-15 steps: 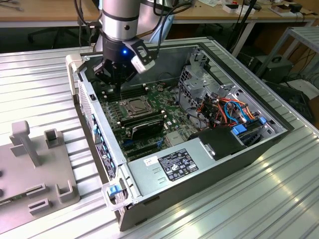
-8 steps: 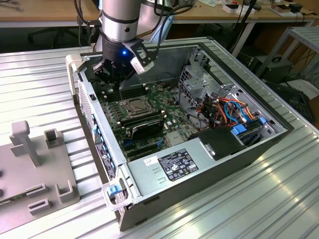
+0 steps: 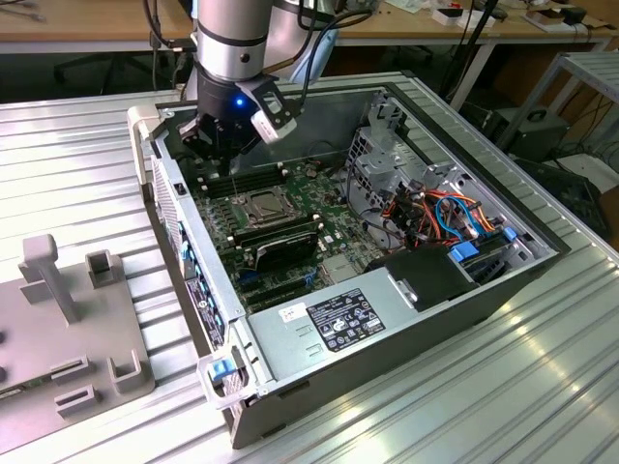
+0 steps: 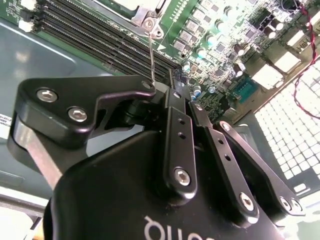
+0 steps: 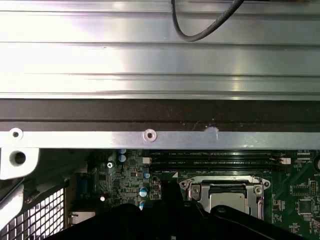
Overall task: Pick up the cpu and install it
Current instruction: 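Install the first cpu locking lever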
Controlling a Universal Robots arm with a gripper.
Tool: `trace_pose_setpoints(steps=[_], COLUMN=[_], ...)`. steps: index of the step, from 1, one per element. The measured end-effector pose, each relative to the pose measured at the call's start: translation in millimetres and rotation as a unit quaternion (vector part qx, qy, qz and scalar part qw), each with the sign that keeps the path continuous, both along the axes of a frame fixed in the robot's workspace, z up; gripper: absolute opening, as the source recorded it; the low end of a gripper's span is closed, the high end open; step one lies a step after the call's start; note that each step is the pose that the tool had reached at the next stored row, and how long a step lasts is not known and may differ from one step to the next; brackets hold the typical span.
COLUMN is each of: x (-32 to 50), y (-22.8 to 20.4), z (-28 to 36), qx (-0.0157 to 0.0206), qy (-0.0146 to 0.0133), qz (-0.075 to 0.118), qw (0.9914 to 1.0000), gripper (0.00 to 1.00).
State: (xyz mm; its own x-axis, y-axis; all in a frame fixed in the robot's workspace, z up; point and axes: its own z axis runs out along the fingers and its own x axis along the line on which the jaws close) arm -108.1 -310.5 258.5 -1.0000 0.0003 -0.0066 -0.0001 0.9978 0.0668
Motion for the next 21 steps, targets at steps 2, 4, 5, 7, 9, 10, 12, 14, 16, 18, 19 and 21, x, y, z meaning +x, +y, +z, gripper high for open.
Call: trace_pose_setpoints(steps=[2, 4, 5, 7, 9, 10, 12, 14, 16, 18, 19, 21], x=[2.9, 5.8, 7.8, 11.2, 12.5, 12.5, 14.1, 14.1, 14.2, 14.2, 14.2, 14.8], y=[0.0, 0.0, 0.0, 0.0, -0.1, 0.0, 0.0, 0.0, 0.0, 0.0, 0.0, 0.0], z=[-0.3, -0.4, -0.5, -0.6, -0.6, -0.6, -0.6, -0.6, -0.6, -0.6, -0.6, -0.7], qx=[0.0001, 0.0000, 0.0000, 0.0000, 0.0000, 0.0001, 0.0000, 0.0000, 0.0001, 0.0000, 0.0000, 0.0000], qy=[-0.0001, -0.0001, -0.0001, -0.0001, 0.0000, -0.0001, -0.0001, -0.0001, -0.0001, -0.0001, -0.0001, -0.0001], qz=[0.000, 0.000, 0.000, 0.000, 0.000, 0.000, 0.000, 0.000, 0.000, 0.000, 0.000, 0.000], qw=[1.00000, 1.00000, 1.00000, 1.00000, 1.00000, 1.00000, 1.00000, 1.00000, 1.00000, 1.00000, 1.00000, 1.00000], gripper=[0.11, 0.11, 0.11, 0.11, 0.11, 0.11, 0.11, 0.11, 0.11, 0.11, 0.11, 0.11])
